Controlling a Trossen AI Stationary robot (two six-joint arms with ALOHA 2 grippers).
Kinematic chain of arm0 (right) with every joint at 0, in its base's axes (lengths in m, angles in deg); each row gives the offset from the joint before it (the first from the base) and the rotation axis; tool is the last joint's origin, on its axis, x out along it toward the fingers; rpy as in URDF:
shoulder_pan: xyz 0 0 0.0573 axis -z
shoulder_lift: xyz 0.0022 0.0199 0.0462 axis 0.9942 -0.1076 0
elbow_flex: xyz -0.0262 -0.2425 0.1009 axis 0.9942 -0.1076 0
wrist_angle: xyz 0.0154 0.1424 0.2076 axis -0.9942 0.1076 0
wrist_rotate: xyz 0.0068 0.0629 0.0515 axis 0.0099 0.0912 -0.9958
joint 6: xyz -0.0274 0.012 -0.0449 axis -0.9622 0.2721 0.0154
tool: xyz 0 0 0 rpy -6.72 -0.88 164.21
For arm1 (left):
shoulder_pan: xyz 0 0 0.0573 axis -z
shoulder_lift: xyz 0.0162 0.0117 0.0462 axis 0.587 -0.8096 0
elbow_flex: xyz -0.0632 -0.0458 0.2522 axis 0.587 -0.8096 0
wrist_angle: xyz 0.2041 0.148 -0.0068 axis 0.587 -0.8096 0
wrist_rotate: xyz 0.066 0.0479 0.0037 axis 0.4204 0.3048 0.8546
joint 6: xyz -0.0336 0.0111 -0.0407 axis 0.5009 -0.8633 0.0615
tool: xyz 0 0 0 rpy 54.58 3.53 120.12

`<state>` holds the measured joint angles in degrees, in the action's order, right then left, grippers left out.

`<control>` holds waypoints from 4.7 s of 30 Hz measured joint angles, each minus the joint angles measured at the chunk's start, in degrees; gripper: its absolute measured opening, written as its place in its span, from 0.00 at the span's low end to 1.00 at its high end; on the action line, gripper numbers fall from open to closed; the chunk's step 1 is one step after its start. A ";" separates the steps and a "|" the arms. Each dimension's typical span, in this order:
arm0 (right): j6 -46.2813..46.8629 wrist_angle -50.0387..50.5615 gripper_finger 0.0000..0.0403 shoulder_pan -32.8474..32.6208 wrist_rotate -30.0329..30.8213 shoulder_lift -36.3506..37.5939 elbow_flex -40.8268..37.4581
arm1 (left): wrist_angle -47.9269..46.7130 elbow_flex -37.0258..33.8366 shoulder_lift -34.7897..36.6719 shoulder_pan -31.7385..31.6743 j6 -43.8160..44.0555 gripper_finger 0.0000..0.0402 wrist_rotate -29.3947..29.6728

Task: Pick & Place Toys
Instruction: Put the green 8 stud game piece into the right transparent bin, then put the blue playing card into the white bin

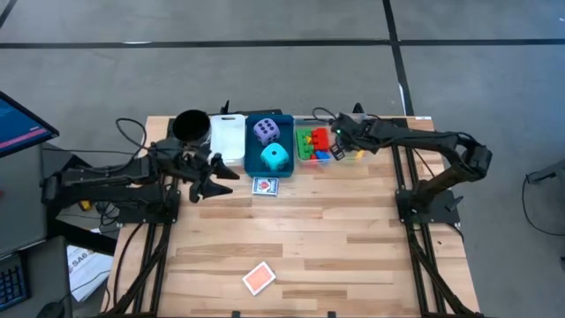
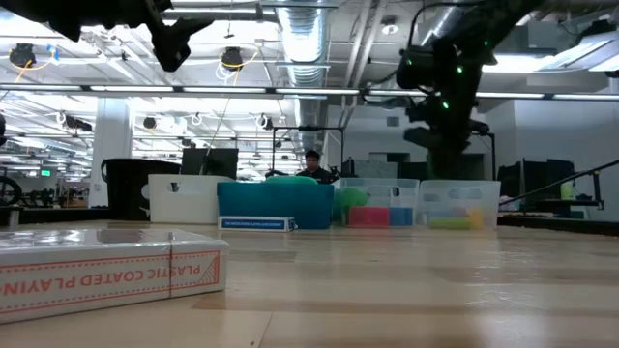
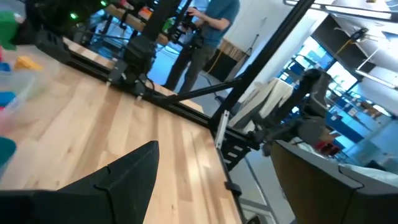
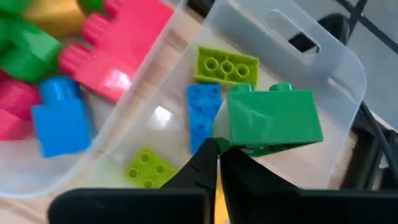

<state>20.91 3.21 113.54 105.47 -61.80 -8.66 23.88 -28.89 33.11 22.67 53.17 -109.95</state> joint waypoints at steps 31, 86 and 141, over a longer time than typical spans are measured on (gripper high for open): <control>-5.54 -22.38 0.67 -37.43 9.22 -0.24 -1.51 | 3.17 0.00 -13.14 3.78 -32.90 0.76 4.87; -12.29 -40.12 0.67 -36.48 1.70 -1.36 -1.47 | 15.45 -6.25 -48.83 7.18 -39.81 0.73 20.99; -12.31 -40.07 0.67 -37.24 1.64 -1.36 -1.47 | 22.76 -6.14 -49.73 3.76 -43.12 0.90 31.39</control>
<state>8.60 -36.86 76.29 107.11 -63.15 -10.12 46.64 -35.03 -16.62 26.43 10.05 -78.55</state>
